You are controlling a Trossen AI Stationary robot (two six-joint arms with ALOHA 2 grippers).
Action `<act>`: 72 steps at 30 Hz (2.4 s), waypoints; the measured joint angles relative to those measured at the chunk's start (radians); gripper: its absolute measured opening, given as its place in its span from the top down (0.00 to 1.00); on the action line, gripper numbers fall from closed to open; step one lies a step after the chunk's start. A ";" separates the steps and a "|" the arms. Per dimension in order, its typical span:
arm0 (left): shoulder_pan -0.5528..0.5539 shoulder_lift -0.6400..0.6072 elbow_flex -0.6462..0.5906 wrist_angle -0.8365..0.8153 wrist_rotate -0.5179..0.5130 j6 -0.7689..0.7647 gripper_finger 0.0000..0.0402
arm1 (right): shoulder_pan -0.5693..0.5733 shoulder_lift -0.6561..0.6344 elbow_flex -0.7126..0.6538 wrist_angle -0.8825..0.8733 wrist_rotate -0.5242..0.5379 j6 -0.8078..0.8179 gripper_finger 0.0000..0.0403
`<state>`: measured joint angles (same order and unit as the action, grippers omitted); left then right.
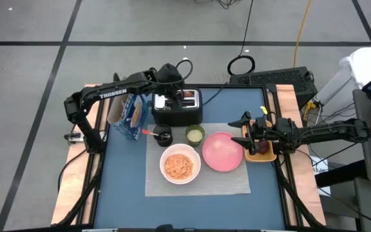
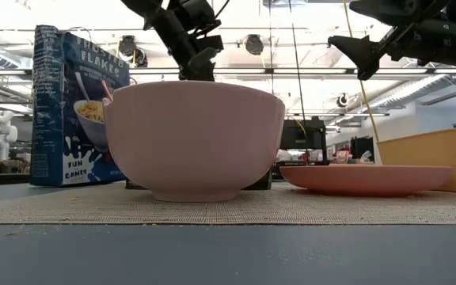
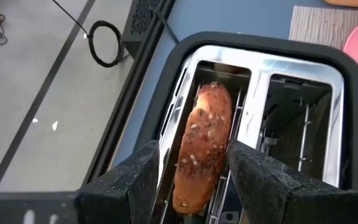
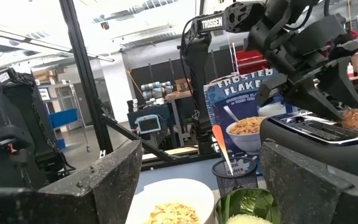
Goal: Arrange a breakfast setting
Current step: Put the bagel on the pink plate
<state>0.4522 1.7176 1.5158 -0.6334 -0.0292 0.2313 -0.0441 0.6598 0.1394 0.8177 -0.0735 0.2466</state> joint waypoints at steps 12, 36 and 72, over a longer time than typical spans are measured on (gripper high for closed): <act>-0.004 0.011 0.000 0.005 0.007 -0.023 0.51 | 0.000 0.000 0.000 0.000 -0.001 0.000 0.22; -0.016 0.016 0.000 0.034 0.006 -0.028 0.51 | 0.000 0.000 0.000 -0.001 -0.001 -0.001 0.22; -0.016 0.015 0.000 0.041 0.006 -0.017 0.76 | 0.000 0.000 0.000 -0.001 -0.002 -0.001 0.22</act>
<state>0.4362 1.7329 1.5154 -0.5922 -0.0231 0.2146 -0.0441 0.6596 0.1394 0.8169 -0.0750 0.2455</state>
